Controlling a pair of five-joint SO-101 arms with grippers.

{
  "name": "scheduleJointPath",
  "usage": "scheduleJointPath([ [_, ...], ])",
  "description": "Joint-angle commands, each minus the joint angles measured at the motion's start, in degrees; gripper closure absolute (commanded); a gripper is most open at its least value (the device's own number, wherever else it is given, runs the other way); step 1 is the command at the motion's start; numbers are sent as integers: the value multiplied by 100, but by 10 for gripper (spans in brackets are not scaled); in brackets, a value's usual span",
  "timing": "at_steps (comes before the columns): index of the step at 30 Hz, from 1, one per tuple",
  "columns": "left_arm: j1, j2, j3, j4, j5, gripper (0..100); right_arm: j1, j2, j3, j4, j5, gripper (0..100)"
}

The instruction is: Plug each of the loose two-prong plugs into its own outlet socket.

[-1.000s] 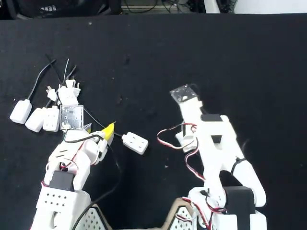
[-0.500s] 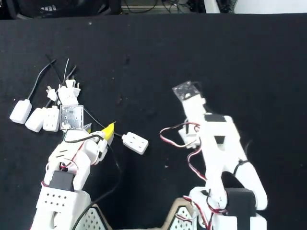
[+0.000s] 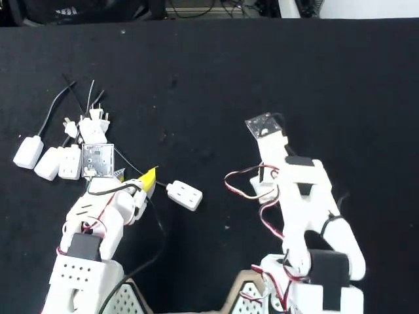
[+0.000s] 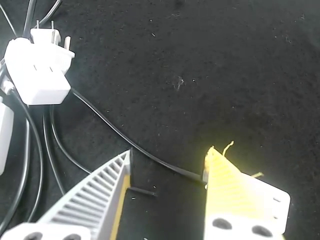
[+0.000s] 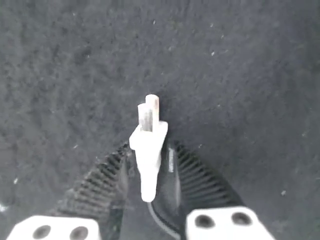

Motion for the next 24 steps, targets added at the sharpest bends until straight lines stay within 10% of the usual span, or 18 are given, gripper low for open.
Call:
scheduleJointPath([
  [1, -48, -62, -48, 9, -44, 765, 316, 40, -110, -334, 35, 942],
  [24, -48, -62, -57, 9, -44, 765, -273, -980, 382, 273, 44, 986],
])
